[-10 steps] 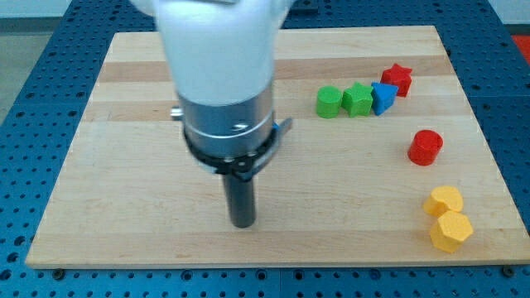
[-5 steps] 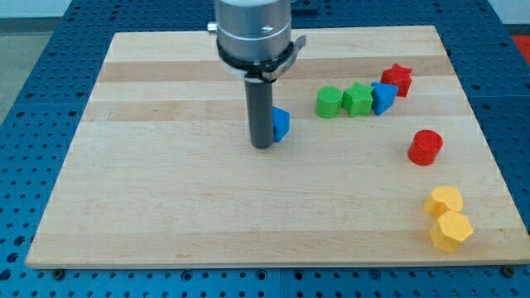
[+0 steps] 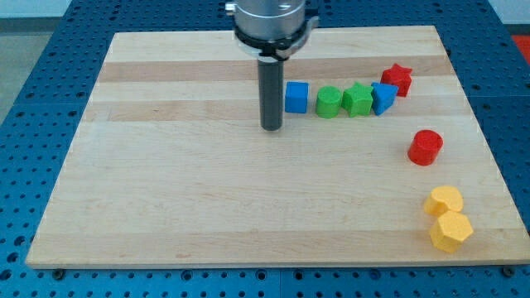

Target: Push the blue cube into the green circle

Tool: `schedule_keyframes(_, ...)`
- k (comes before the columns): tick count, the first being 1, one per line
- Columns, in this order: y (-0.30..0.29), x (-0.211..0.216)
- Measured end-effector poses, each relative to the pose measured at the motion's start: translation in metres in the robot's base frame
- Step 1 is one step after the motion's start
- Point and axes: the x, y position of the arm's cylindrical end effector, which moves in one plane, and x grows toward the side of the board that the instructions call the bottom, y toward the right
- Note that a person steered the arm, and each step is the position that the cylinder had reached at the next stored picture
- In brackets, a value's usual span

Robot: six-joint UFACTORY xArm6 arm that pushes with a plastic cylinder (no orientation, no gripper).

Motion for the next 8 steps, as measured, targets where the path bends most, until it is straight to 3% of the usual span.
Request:
schedule_keyframes(2,-0.014,-0.068)
schedule_keyframes(4,0.03,-0.068)
schedule_keyframes(8,0.016,-0.024)
